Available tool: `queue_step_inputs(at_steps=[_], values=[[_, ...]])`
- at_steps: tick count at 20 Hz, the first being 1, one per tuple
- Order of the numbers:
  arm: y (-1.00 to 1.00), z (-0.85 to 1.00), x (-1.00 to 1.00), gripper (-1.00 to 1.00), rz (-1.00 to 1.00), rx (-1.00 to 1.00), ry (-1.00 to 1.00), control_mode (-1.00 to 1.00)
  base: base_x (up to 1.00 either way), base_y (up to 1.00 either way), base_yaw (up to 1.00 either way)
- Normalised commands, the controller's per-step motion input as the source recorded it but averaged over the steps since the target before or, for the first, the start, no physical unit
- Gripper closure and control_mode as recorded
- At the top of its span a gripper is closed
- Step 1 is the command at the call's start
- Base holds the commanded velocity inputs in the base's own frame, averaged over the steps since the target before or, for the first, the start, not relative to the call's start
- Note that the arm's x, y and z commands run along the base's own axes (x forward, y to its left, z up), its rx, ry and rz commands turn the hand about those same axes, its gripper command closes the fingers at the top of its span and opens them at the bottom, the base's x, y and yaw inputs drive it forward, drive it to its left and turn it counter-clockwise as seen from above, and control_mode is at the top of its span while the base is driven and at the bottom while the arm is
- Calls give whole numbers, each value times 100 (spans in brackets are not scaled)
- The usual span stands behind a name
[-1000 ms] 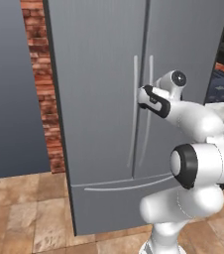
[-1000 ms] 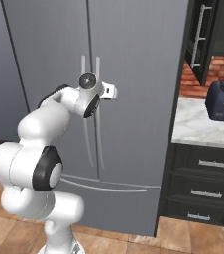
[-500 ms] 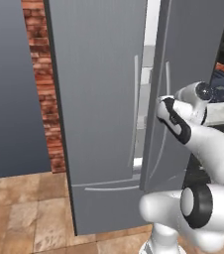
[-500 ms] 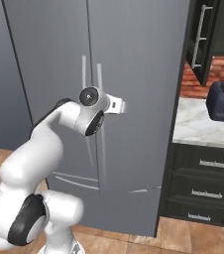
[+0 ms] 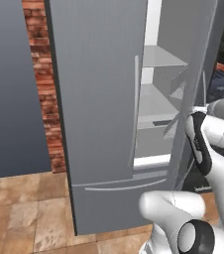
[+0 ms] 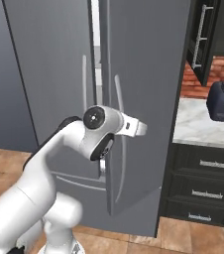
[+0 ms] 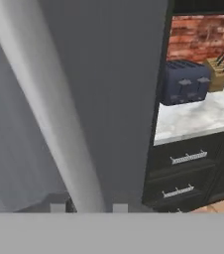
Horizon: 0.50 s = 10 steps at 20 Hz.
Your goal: There is a bowl on the dining counter. Grab a lemon wedge from the fridge and place it in the bowl. Then get the liquor bottle and glass cup from the cabinet and place them next to the bowl.
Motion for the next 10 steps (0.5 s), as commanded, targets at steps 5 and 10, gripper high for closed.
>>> queue_step_inputs(at_steps=[5, 10], values=[[-89, 7, -99, -100, -23, 0, 0, -100, 0, 0, 0], [-3, 22, -99, -100, -12, 0, 0, -100, 0, 0, 0]])
